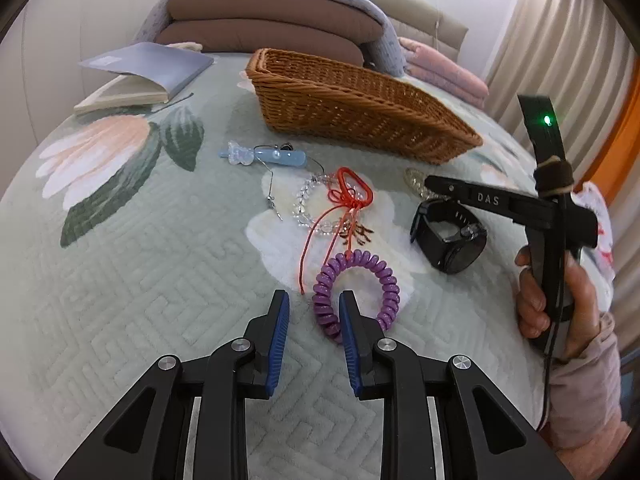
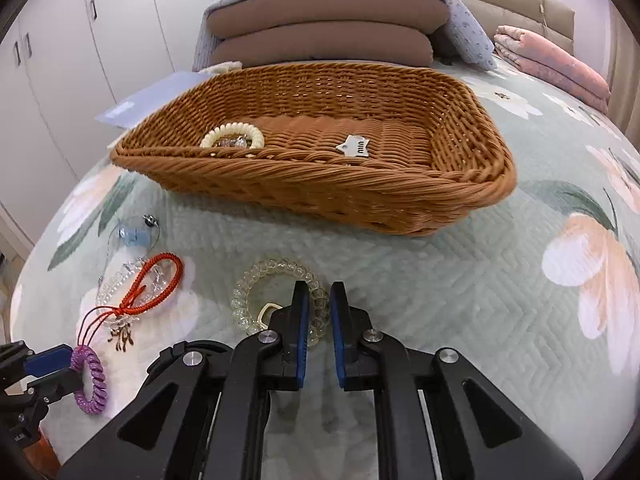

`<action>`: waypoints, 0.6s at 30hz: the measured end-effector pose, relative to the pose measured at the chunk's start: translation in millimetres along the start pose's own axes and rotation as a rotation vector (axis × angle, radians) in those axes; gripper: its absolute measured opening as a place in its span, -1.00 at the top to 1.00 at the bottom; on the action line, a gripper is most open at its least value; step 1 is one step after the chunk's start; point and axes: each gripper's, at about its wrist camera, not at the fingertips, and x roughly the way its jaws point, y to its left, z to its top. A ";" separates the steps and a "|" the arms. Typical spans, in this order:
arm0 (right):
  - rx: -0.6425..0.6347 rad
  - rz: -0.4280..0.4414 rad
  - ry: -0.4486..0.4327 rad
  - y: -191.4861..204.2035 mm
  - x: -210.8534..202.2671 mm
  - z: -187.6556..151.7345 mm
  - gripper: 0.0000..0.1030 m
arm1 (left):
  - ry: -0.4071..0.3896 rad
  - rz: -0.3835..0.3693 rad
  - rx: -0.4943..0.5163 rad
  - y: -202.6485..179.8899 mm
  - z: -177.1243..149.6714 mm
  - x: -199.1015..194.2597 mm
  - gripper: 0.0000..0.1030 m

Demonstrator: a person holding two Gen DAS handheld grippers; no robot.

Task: Organize jewelry
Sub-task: 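Grasp the purple coil bracelet with the left gripper while the right gripper grasps the clear bead bracelet, then place both bracelets into the wicker basket and open both grippers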

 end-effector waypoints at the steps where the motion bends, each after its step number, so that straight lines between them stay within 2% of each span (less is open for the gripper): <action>1: -0.004 -0.002 0.001 1.7 -0.2 -0.5 0.72 | 0.001 0.012 0.009 -2.6 0.1 1.4 0.47; 6: -0.027 -0.021 -0.001 6.8 0.8 -0.9 0.73 | -0.022 0.088 0.085 -19.2 -5.6 3.5 0.48; 9: -0.040 -0.017 -0.008 10.3 -0.5 -2.0 0.77 | -0.037 0.106 0.103 -24.2 -9.8 2.3 0.55; 10: -0.039 -0.007 -0.011 10.1 -1.1 -2.4 0.78 | -0.043 0.105 0.110 -25.6 -11.4 1.7 0.66; 13: -0.025 0.027 -0.038 6.9 -9.1 -4.8 0.79 | -0.064 0.086 0.107 -24.0 -14.8 -3.5 0.80; 18: 0.030 0.090 -0.123 -5.5 -30.6 -5.6 0.79 | -0.095 0.012 0.067 -13.5 -20.9 -16.2 0.80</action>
